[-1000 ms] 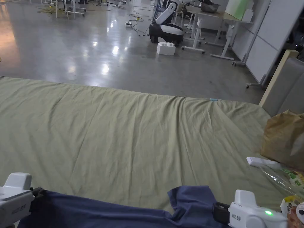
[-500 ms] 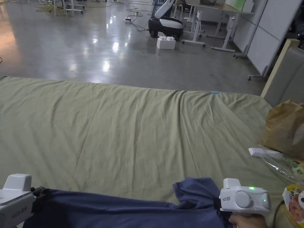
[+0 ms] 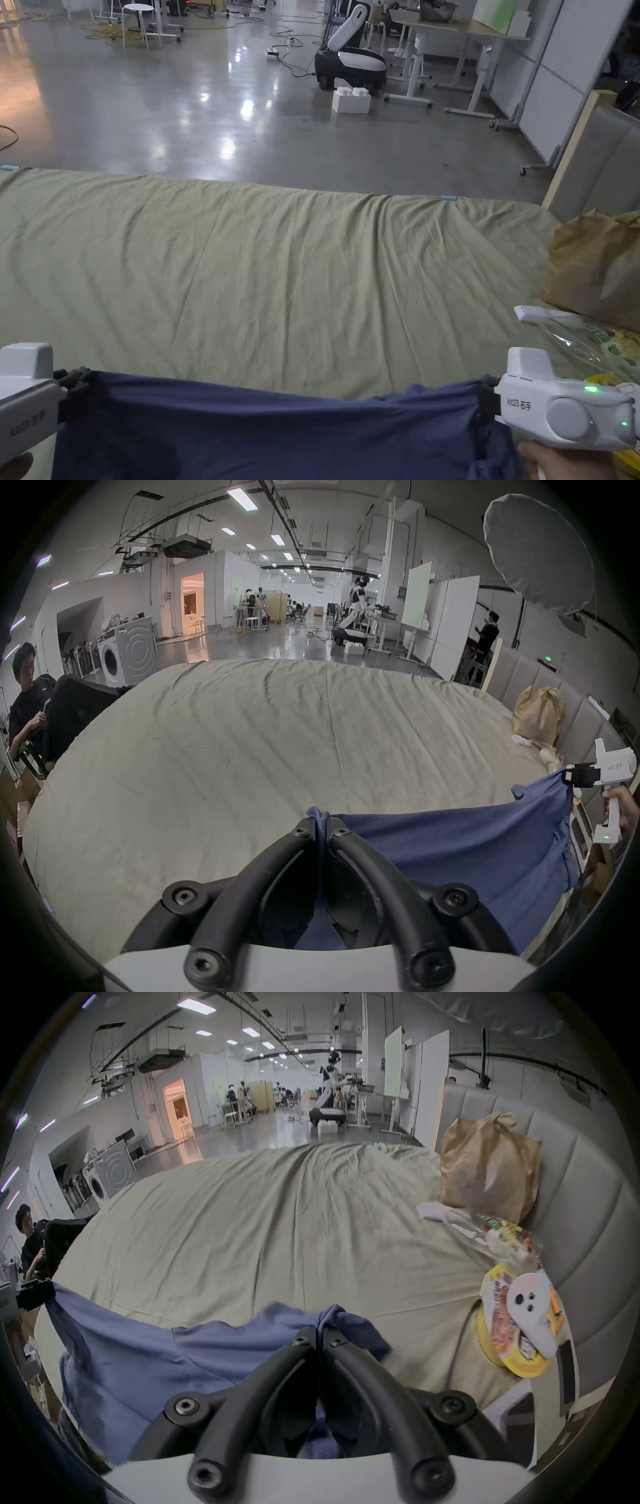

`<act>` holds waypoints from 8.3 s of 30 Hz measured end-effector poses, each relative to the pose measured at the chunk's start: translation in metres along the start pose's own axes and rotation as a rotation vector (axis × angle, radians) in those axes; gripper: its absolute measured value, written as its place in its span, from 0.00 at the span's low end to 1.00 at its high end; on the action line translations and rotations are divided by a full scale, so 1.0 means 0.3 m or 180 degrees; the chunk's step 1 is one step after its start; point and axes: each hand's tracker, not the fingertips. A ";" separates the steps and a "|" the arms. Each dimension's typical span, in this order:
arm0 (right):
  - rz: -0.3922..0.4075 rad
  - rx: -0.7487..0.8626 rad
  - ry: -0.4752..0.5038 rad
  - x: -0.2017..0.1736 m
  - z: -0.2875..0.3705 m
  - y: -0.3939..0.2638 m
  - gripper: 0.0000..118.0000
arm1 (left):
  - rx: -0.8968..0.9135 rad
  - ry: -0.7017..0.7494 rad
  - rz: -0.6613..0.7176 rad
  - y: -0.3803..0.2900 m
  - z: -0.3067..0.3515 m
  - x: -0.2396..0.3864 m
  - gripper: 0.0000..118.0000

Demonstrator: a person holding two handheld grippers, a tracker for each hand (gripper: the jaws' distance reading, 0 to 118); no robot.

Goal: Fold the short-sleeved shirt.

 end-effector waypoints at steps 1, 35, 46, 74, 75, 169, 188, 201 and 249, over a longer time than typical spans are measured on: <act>-0.0004 0.0027 0.0019 0.002 0.032 -0.007 0.02 | 0.0015 -0.0008 -0.0006 -0.003 0.022 -0.003 0.04; 0.0374 -0.0686 -0.0266 -0.050 0.264 -0.651 0.03 | -0.0888 0.0027 -0.0327 -0.558 0.260 -0.003 0.04; 0.0197 0.0152 -0.0487 -0.102 0.408 -0.506 0.64 | -0.0247 0.0055 -0.0224 -0.457 0.319 0.013 0.48; 0.0227 0.2383 -0.0328 -0.513 0.469 -0.207 0.00 | 0.1525 0.0384 -0.0075 -0.171 0.469 0.313 0.04; 0.0229 0.2372 -0.0317 -0.512 0.467 -0.203 0.00 | 0.1467 0.0370 -0.0068 -0.171 0.466 0.294 0.04; -0.0035 0.1572 -0.0111 -0.409 0.371 -0.340 0.00 | -0.1384 -0.1379 0.1244 -0.262 0.036 0.310 0.10; -0.0134 0.1423 -0.0268 -0.311 0.384 -0.383 0.00 | -0.1463 -0.1205 0.0992 -0.296 0.018 0.487 0.44; -0.0134 0.1353 -0.0238 -0.306 0.371 -0.396 0.00 | -0.1650 -0.0858 0.0530 -0.346 0.002 0.517 0.16; -0.0055 0.1247 -0.0141 -0.348 0.361 -0.377 0.01 | -0.1306 -0.2277 0.2225 -0.604 -0.153 -0.135 0.61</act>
